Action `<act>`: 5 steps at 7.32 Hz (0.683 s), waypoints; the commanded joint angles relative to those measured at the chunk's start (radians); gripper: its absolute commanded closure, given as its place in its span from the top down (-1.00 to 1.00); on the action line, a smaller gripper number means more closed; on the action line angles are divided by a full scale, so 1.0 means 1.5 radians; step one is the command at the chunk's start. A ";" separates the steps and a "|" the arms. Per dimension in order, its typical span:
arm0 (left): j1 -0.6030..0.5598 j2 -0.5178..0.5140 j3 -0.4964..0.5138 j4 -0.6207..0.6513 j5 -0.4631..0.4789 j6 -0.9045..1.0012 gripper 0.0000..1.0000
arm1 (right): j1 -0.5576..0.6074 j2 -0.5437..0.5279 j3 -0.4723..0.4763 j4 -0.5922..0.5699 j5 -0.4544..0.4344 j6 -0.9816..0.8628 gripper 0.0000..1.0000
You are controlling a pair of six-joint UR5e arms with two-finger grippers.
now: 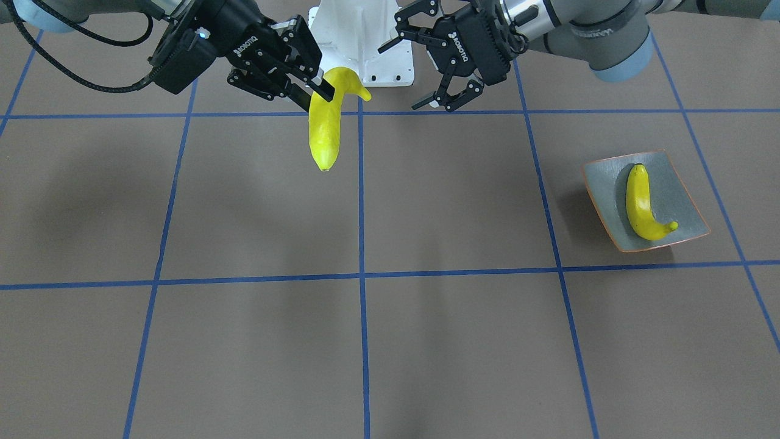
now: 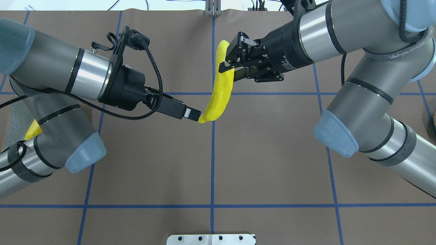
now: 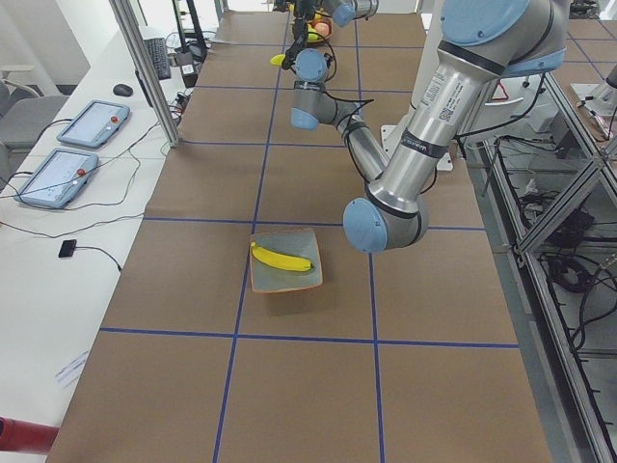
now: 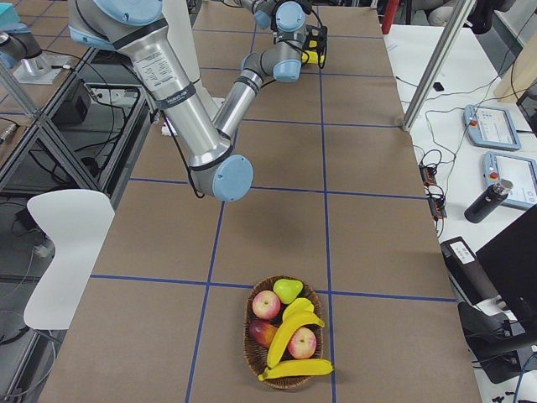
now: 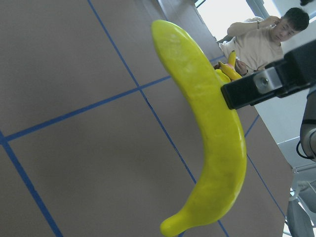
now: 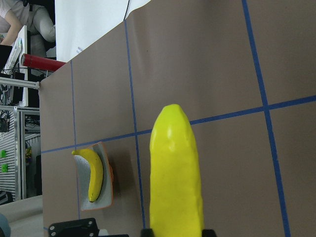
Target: Transfer all bananas from basket to plate
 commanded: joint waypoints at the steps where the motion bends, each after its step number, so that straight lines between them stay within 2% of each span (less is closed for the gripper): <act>1: 0.027 -0.002 -0.002 -0.014 0.000 0.002 0.99 | -0.017 0.007 0.000 0.000 -0.003 0.004 -1.00; 5: 0.032 -0.001 -0.009 -0.015 0.001 0.001 0.99 | -0.053 0.005 0.007 -0.002 -0.031 0.005 -1.00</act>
